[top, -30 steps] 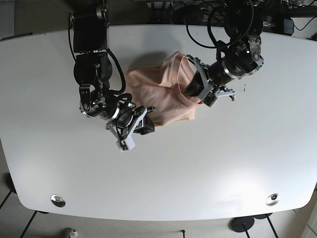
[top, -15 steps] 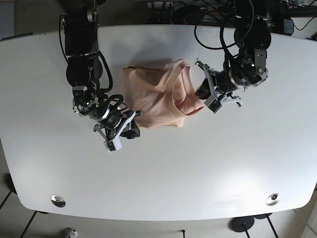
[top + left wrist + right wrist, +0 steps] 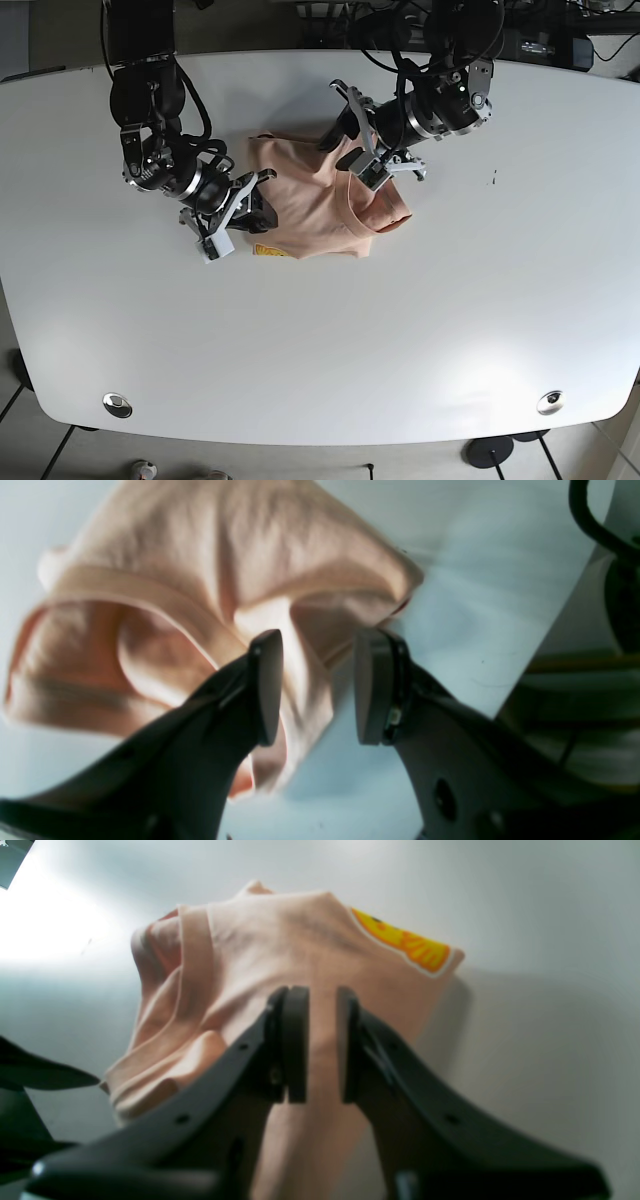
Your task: Fold the T-shirt properly
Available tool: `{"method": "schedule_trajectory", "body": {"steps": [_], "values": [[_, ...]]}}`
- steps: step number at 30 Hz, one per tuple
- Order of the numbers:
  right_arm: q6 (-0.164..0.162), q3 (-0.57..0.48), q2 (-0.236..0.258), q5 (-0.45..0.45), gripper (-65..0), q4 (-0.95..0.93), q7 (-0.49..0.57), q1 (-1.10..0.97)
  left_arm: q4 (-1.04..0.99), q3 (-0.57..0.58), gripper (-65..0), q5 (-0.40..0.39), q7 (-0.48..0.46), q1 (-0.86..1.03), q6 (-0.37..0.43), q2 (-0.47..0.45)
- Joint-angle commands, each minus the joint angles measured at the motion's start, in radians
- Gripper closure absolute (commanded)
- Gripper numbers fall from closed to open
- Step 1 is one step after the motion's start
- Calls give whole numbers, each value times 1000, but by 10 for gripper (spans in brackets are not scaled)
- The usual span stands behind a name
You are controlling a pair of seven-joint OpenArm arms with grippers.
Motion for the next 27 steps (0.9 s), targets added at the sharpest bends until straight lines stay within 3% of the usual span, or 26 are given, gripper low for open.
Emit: {"method": "schedule_trajectory", "body": {"steps": [1,5,11,16,20,24,27], "values": [[5,6,5,17,-87,18,26,10,17,-1,-225,-13,-25,14,76,-30],[5,6,5,17,-87,18,26,10,17,-1,-229,-15,-27,17,217,-104],[5,6,-1,17,-87,18,26,11,-7,-3,-236,-13,-27,49,225,-113],[5,6,-2,17,-87,18,26,13,-23,-1,-342,-13,-27,74,226,-111],[5,6,-2,17,-87,18,26,10,-26,3,-367,-9,-27,77,226,-113],[5,6,-4,17,-87,18,26,10,-26,125,-368,156,-27,77,222,-113],[5,6,-4,22,-87,18,26,10,-26,152,-368,183,-27,77,222,-111]]}}
